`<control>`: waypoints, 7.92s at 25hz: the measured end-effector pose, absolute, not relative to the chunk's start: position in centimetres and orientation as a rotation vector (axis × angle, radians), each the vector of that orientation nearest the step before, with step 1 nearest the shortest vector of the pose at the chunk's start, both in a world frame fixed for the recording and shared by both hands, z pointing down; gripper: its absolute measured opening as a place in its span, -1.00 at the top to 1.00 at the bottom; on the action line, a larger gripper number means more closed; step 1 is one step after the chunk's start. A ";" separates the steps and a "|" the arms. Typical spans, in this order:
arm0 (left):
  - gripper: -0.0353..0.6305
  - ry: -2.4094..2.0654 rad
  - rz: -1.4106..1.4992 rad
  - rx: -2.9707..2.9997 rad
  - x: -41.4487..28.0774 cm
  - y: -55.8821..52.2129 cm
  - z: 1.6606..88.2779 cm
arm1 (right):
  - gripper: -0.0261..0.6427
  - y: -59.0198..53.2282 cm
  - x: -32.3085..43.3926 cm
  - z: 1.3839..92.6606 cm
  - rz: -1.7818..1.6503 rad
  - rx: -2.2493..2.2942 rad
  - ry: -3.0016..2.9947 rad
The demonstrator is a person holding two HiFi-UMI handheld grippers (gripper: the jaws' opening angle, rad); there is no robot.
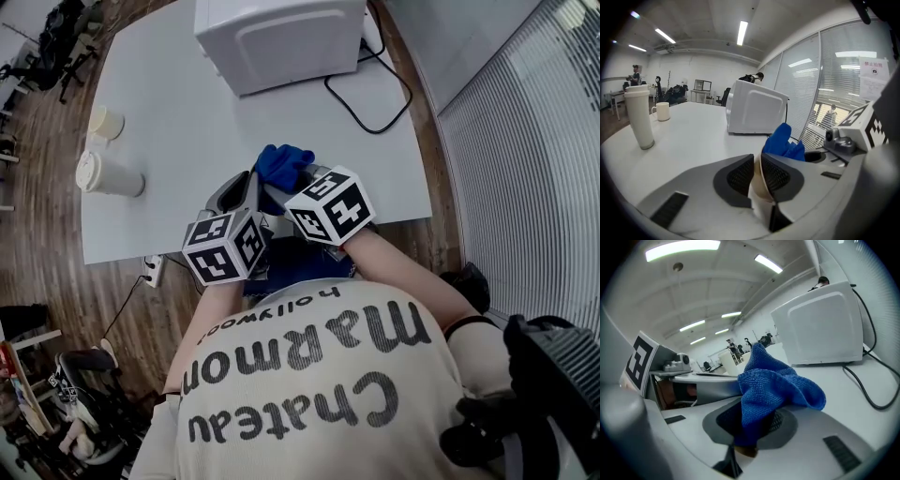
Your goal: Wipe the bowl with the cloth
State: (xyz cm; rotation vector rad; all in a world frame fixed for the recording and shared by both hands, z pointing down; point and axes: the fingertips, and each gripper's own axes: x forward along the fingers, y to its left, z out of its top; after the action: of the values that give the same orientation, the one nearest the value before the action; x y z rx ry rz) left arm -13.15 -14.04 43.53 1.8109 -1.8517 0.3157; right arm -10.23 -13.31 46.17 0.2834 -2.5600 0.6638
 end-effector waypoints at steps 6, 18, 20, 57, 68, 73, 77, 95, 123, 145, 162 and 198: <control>0.71 -1.857 0.307 1.812 -12.9 -13.8 43.2 | 0.73 -13.5 -10.5 46.5 0.558 0.350 -2.569; 0.71 -1.884 0.252 1.750 -13.6 -13.2 43.5 | 0.74 -12.8 -9.4 48.5 0.510 0.281 -2.477; 0.71 -1.888 0.246 1.742 -13.8 -13.0 43.5 | 0.74 -13.1 -9.1 48.8 0.488 0.291 -2.463; 0.76 -1.851 0.189 1.767 -13.4 -12.5 43.8 | 0.73 -12.0 -10.3 46.3 0.556 0.285 -2.532; 0.74 -1.853 0.183 1.733 -14.3 -12.4 44.4 | 0.74 -11.0 -11.0 48.3 0.448 0.220 -2.497; 0.75 -1.868 0.176 1.726 -15.0 -12.1 44.2 | 0.74 -10.5 -10.7 48.7 0.363 0.180 -2.464; 0.75 -1.870 0.168 1.706 -15.5 -11.9 44.5 | 0.74 -10.8 -10.7 49.5 0.228 0.174 -2.462; 0.74 -1.784 0.316 1.790 -14.5 -11.0 45.6 | 0.73 -14.1 -8.0 49.8 -0.177 0.319 -2.396; 0.80 -1.868 -0.029 1.768 -21.9 -8.3 40.9 | 0.73 -6.7 -17.3 43.3 0.544 0.395 -2.566; 0.76 -1.540 0.101 1.944 -23.1 -8.5 42.7 | 0.73 -7.6 -14.9 47.4 -0.135 0.506 -2.282; 0.78 -1.218 0.438 2.187 -15.1 -12.4 45.2 | 0.73 -13.0 -3.8 43.5 0.368 1.041 -2.322; 0.86 -1.975 0.028 1.821 -24.1 -7.3 38.5 | 0.73 -16.4 6.9 35.4 0.729 1.204 -2.603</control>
State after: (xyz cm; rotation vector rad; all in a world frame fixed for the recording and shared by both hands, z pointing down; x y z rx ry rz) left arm -24.08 -7.25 38.51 1.8211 -1.9755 0.0280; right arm 6.87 -16.44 35.42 1.2036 -2.6028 0.7293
